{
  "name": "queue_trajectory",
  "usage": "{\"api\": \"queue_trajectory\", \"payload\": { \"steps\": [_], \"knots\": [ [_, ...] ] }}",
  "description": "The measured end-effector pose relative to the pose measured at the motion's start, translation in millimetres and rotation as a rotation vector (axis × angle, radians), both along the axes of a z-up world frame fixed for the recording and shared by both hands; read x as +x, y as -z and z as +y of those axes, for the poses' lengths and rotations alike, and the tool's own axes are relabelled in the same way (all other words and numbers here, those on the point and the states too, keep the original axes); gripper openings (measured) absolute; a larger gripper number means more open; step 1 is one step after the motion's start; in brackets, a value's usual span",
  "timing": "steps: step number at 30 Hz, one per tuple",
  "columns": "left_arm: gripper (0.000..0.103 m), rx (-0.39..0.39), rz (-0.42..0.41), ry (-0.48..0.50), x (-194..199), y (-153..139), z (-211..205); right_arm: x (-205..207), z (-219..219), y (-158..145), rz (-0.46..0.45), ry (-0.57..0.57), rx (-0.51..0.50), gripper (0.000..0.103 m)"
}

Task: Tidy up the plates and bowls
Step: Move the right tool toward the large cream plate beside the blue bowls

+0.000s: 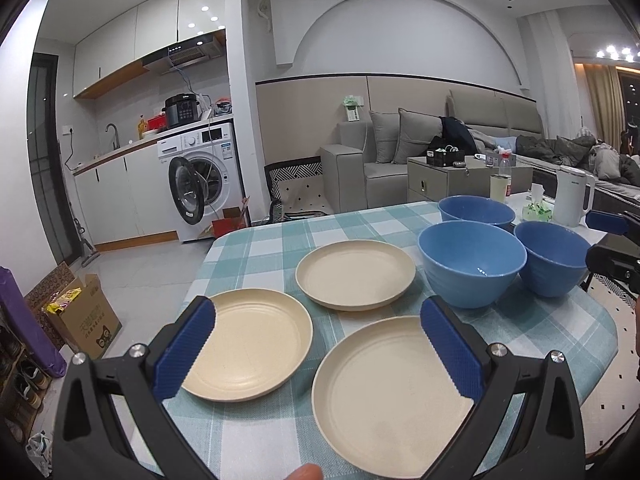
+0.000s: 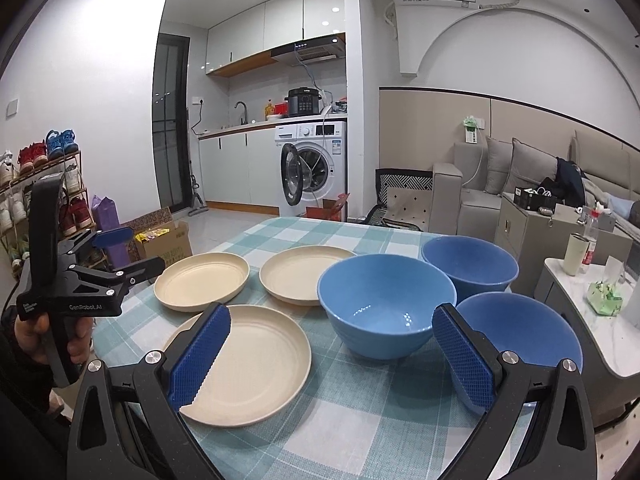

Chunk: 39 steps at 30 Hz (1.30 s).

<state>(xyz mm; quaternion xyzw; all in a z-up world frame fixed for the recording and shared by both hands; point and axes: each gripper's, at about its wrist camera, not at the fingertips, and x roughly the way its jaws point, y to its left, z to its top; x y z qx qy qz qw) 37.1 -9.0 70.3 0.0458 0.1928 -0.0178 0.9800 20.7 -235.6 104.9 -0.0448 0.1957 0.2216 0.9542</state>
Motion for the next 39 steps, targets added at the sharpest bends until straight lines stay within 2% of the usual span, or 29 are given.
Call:
{"api": "queue_trajectory", "payload": {
  "steps": [5,15,25,31,39],
  "knots": [
    [0.103,-0.031,0.042,0.015,12,-6,4,9,3,-12,0.01,-0.015,-0.011,0.103],
    [0.103,-0.029,0.068,0.003,30,-9,10,27,19,-28,0.004,-0.05,-0.059,0.103],
    [0.103,-0.045,0.062,-0.011,44,-19,23,60,28,-44,0.061,-0.054,-0.065,0.103],
    [0.103,-0.029,0.045,-0.033,53,-27,26,83,37,-51,0.095,-0.071,-0.084,0.103],
    [0.103,-0.008,0.067,-0.038,73,-24,19,116,43,-55,0.147,-0.09,-0.079,0.103]
  ]
}}
